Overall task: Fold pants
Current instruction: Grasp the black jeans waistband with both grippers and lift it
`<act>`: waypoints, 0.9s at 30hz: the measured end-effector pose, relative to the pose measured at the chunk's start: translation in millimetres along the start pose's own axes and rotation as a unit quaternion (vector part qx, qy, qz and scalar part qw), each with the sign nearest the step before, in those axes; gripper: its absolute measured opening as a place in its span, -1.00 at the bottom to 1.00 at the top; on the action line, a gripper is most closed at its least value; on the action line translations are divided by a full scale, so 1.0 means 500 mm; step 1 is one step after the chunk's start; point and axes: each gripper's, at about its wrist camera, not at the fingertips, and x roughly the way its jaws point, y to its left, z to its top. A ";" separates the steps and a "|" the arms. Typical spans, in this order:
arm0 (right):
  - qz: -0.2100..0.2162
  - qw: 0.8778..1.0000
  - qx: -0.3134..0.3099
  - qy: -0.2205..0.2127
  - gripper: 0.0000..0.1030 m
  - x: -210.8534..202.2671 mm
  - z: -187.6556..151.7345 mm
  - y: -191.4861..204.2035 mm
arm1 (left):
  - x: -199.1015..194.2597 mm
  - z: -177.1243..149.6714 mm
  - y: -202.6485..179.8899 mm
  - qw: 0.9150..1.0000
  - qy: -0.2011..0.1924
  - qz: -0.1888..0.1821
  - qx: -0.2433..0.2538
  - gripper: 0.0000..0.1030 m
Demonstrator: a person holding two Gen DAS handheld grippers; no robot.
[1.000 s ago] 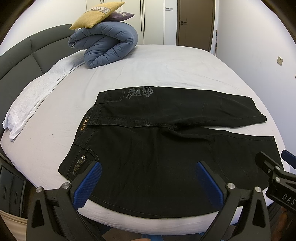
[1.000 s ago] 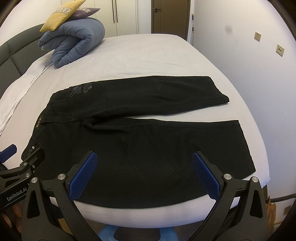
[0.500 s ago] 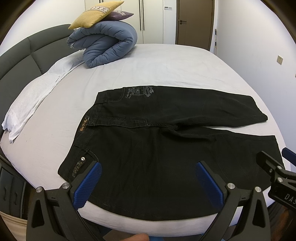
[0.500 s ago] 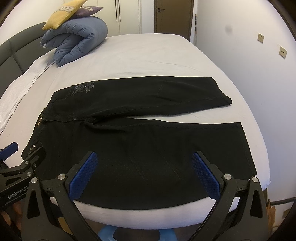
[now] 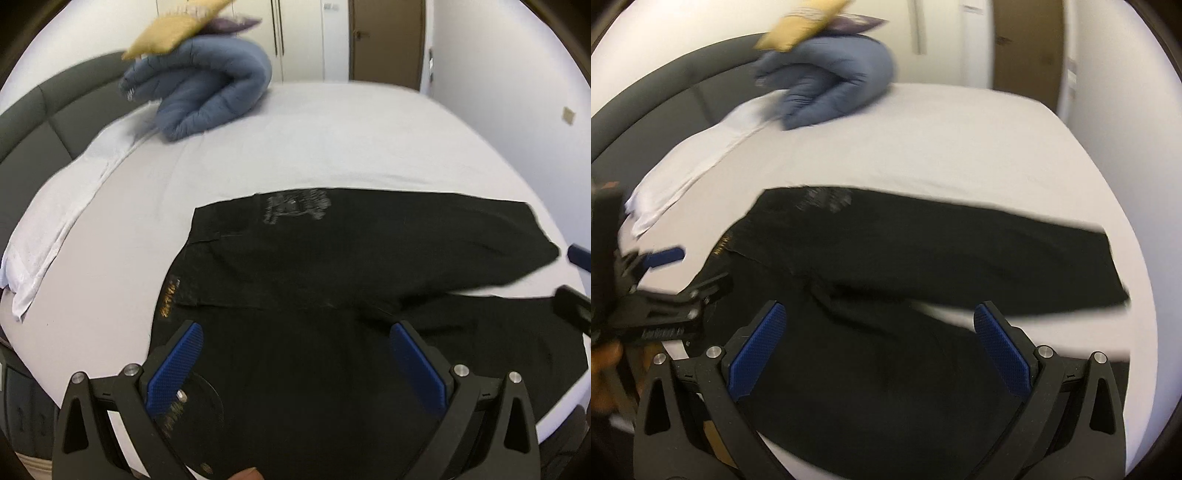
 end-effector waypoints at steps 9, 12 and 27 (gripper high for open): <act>0.092 0.991 -0.072 0.057 -0.02 0.207 0.143 -0.090 | 0.183 0.241 0.097 0.997 -0.005 -0.022 0.075 0.99; 0.121 0.985 -0.089 0.081 -0.02 0.283 0.173 -0.120 | 0.274 0.286 0.098 0.987 0.024 -0.030 0.158 0.97; 0.168 0.966 -0.154 0.120 -0.01 0.464 0.217 -0.158 | 0.550 0.333 0.129 0.945 0.200 -0.111 0.233 0.62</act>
